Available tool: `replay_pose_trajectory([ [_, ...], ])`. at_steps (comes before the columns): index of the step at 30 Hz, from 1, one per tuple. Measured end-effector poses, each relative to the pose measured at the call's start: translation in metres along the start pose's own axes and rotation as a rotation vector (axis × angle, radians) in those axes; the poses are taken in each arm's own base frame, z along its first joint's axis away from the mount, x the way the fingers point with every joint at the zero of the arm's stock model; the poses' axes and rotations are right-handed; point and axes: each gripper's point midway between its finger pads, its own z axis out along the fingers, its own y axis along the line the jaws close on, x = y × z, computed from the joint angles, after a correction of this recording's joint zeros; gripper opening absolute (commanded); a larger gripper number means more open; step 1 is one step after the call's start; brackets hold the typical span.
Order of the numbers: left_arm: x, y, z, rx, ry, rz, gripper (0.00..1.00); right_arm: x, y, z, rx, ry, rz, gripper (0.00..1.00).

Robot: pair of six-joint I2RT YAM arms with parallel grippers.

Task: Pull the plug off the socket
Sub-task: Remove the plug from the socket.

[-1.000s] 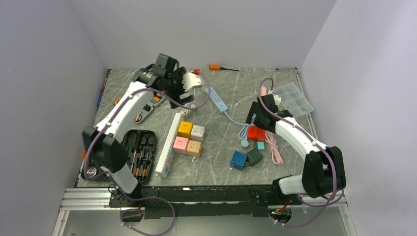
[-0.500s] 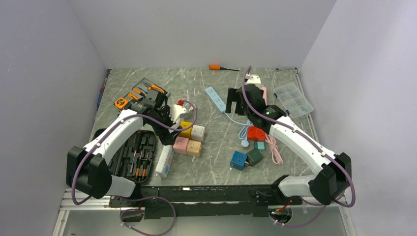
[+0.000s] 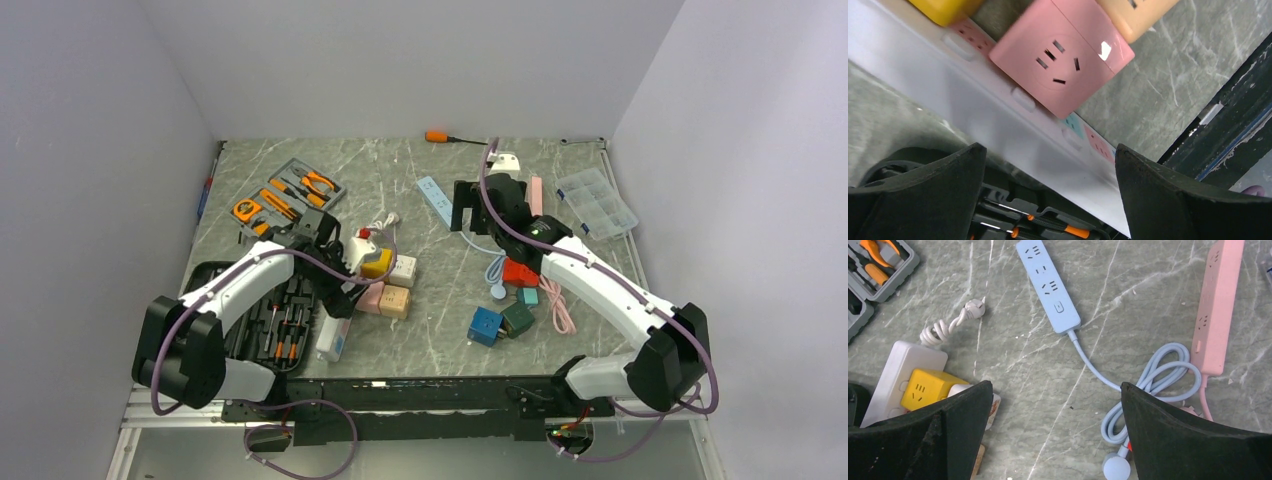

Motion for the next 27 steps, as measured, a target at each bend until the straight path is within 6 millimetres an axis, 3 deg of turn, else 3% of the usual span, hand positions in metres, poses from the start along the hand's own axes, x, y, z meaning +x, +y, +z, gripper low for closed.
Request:
replay_pose_trajectory([
  [5,0.015,-0.005,0.011,0.025,0.029,-0.014,0.95,0.008,0.002,0.008,-0.009,0.004,-0.012,1.00],
  [14,0.005,0.007,0.024,0.027,0.034,-0.008,0.66,0.016,0.010,0.015,-0.069,0.003,-0.038,0.99],
  [18,-0.009,0.021,0.028,-0.002,0.032,0.014,0.61,0.022,0.012,0.018,-0.082,0.007,-0.042,0.98],
  [21,-0.021,0.027,0.030,-0.011,0.030,0.039,0.67,0.029,0.011,0.021,-0.082,0.020,-0.046,0.98],
  [22,-0.025,0.029,0.030,-0.013,0.029,0.047,0.77,0.033,0.011,0.022,-0.084,0.026,-0.048,0.99],
  [23,-0.031,0.032,0.030,-0.018,0.024,0.055,0.94,0.036,0.010,0.023,-0.085,0.032,-0.049,1.00],
  [24,-0.037,0.034,0.030,-0.025,0.018,0.067,0.99,0.040,0.010,0.024,-0.088,0.039,-0.050,1.00],
  [27,-0.055,0.041,0.022,-0.054,-0.012,0.082,0.99,0.049,0.008,0.025,-0.086,0.057,-0.044,1.00],
])
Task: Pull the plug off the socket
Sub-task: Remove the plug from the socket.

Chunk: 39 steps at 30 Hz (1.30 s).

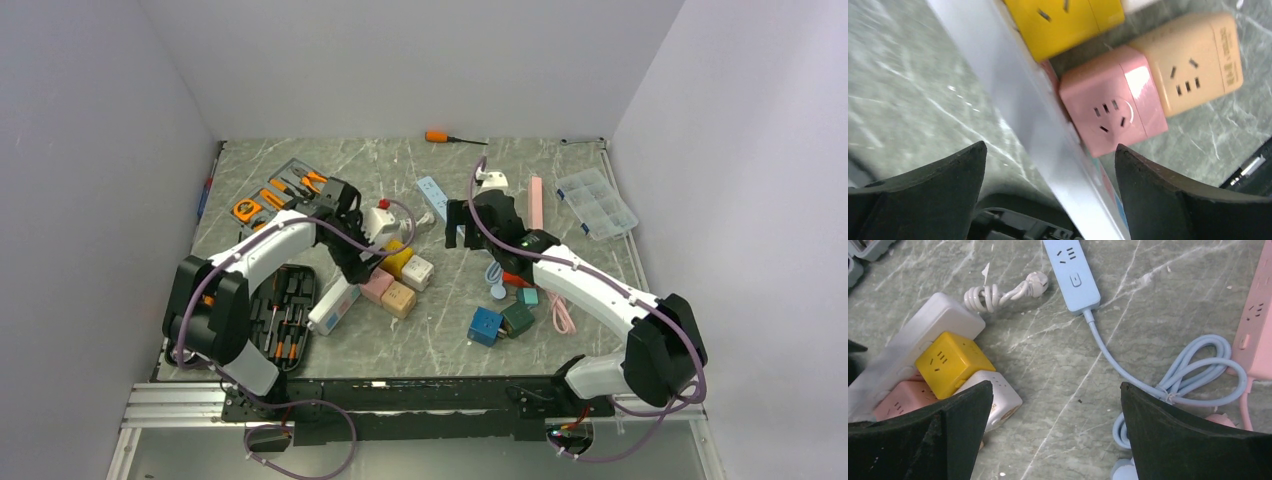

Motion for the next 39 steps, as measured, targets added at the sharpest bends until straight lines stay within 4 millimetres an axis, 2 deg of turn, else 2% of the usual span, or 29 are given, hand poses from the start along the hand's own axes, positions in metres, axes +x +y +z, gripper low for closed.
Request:
replay_pose_trajectory([
  [3,-0.021,0.012,-0.015,-0.053,-0.033,0.006,0.99,0.000,0.000,0.001,-0.010,0.005,0.038,1.00],
  [5,-0.039,0.021,-0.034,-0.094,-0.049,0.000,0.99,-0.004,-0.002,0.003,-0.020,0.001,0.086,1.00],
  [8,-0.078,0.041,-0.076,-0.189,-0.138,-0.004,0.99,-0.010,-0.011,0.007,-0.023,-0.013,0.166,1.00],
  [10,-0.093,0.052,-0.099,-0.242,-0.206,-0.020,0.99,-0.012,-0.014,0.010,-0.025,-0.017,0.207,1.00],
  [13,-0.085,0.063,-0.126,-0.302,-0.262,-0.096,0.98,-0.009,-0.009,0.013,-0.058,0.005,0.222,0.97],
  [16,-0.059,0.072,-0.135,-0.321,-0.271,-0.188,0.80,-0.003,0.000,0.023,-0.079,0.053,0.208,0.91],
  [18,-0.043,0.076,-0.129,-0.322,-0.244,-0.238,0.74,0.001,0.008,0.028,-0.082,0.074,0.183,0.88],
  [20,-0.025,0.073,-0.110,-0.304,-0.195,-0.264,0.73,0.003,0.017,0.028,-0.093,0.083,0.148,0.87],
  [24,0.013,0.051,-0.079,-0.247,-0.114,-0.293,0.76,-0.001,0.037,0.025,-0.125,0.073,0.091,0.88],
  [27,0.033,0.031,-0.067,-0.201,-0.094,-0.302,0.81,0.001,0.040,0.026,-0.128,0.076,0.078,0.89],
  [33,0.045,0.002,-0.046,-0.103,-0.091,-0.285,0.91,0.002,0.034,0.029,-0.093,0.074,0.074,0.92],
  [39,0.050,-0.025,-0.014,-0.012,-0.046,-0.231,0.89,0.004,0.030,0.029,-0.073,0.072,0.072,0.92],
])
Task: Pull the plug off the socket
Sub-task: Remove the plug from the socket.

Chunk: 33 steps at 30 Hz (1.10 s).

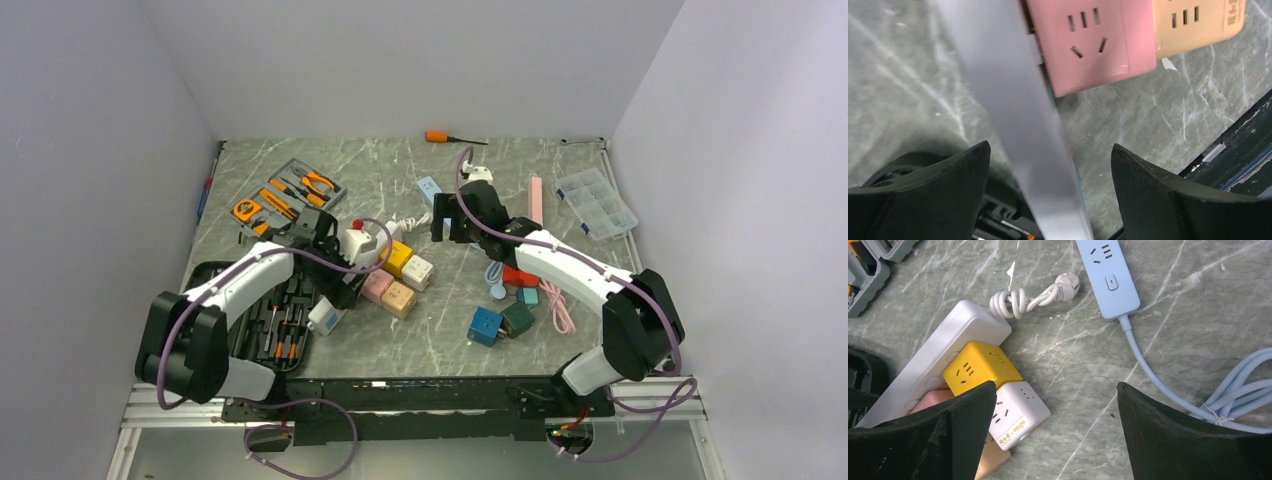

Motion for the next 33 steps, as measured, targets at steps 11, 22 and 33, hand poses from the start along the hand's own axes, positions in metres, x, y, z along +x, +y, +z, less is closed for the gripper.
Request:
replay_pose_trajectory([
  [11,0.018,0.014,0.030,-0.064,0.128,0.000,0.19,0.007,-0.009,-0.002,0.031,0.003,-0.004,0.87],
  [22,-0.023,0.039,-0.005,-0.184,0.091,0.112,0.15,0.009,-0.002,0.001,-0.002,0.003,-0.033,0.88],
  [33,-0.031,0.034,-0.022,-0.191,0.061,0.104,0.14,0.028,0.054,0.010,-0.167,0.012,-0.101,0.91],
])
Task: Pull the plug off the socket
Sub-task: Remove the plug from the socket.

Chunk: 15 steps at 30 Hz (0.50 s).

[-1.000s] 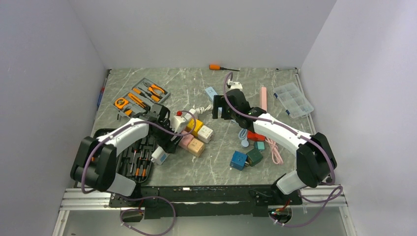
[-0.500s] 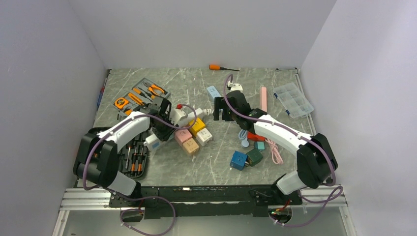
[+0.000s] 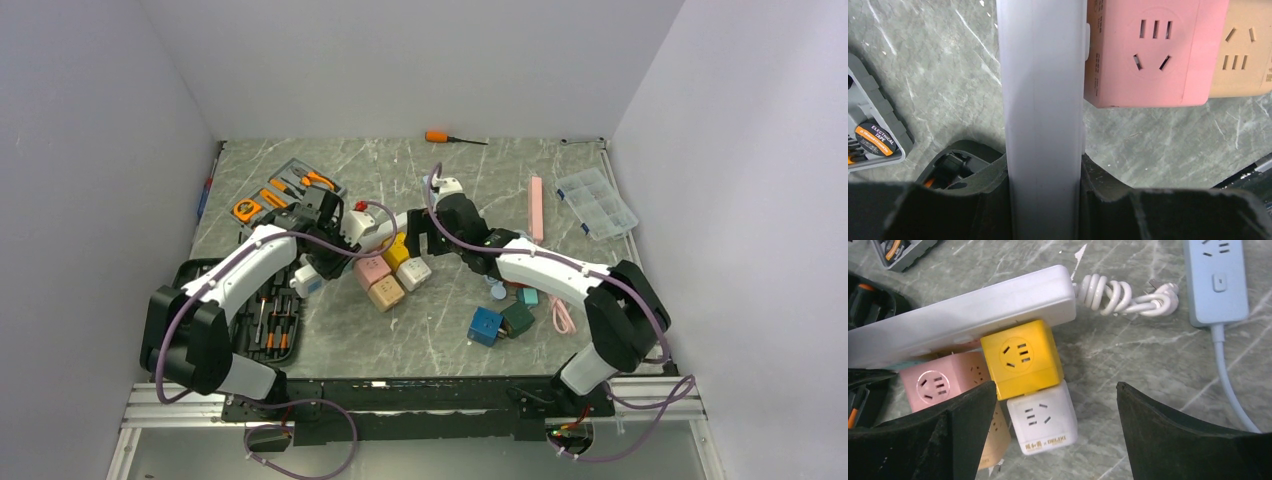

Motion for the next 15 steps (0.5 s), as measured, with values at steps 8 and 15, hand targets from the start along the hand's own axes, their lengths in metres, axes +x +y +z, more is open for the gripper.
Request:
replay_pose_trajectory([
  [8,0.002,-0.003,-0.006,0.006,-0.002,0.006,0.12,0.022,0.007,0.027,-0.037,0.061,-0.042,0.91],
  [15,0.004,-0.001,-0.006,-0.001,0.005,0.016,0.11,0.026,0.030,0.036,-0.099,0.071,-0.079,0.90],
])
